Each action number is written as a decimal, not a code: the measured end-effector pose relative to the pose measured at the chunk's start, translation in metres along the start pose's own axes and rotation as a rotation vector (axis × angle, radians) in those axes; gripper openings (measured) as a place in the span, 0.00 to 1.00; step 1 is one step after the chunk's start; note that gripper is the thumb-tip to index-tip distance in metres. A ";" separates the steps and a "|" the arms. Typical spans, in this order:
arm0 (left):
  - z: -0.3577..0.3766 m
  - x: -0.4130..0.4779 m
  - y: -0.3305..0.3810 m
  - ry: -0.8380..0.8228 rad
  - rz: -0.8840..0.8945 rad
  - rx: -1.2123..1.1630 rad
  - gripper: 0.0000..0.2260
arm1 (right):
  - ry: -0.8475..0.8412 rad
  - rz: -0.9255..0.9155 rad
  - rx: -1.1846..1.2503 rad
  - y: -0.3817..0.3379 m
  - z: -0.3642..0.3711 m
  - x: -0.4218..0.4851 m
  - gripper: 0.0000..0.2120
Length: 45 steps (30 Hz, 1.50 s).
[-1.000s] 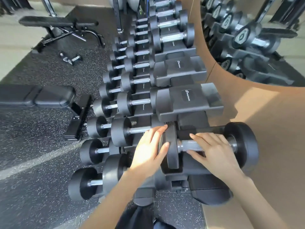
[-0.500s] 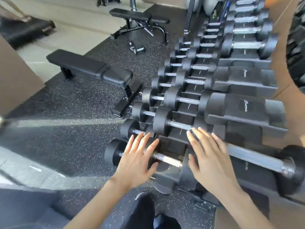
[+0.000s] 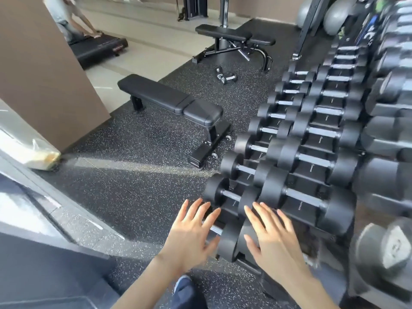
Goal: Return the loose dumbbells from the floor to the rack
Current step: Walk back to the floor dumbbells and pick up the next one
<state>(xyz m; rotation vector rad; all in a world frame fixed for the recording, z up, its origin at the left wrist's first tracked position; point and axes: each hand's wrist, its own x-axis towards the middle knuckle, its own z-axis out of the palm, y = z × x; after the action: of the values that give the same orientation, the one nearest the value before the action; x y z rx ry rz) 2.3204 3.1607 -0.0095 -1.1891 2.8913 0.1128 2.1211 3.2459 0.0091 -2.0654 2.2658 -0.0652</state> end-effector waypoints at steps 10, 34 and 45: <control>-0.021 0.015 -0.128 0.117 0.039 -0.018 0.24 | 0.020 0.004 -0.071 -0.084 -0.007 0.103 0.27; -0.003 0.111 -0.216 0.061 0.008 -0.085 0.26 | -0.037 -0.094 -0.034 -0.087 0.010 0.244 0.27; -0.004 0.206 -0.335 0.067 0.200 -0.119 0.24 | -0.035 0.132 -0.025 -0.131 0.023 0.344 0.27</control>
<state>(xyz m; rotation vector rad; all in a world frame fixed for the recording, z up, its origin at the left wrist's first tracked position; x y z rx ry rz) 2.4092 2.7785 -0.0345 -0.9306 3.0957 0.2549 2.2212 2.8913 -0.0121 -1.9063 2.3872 0.0074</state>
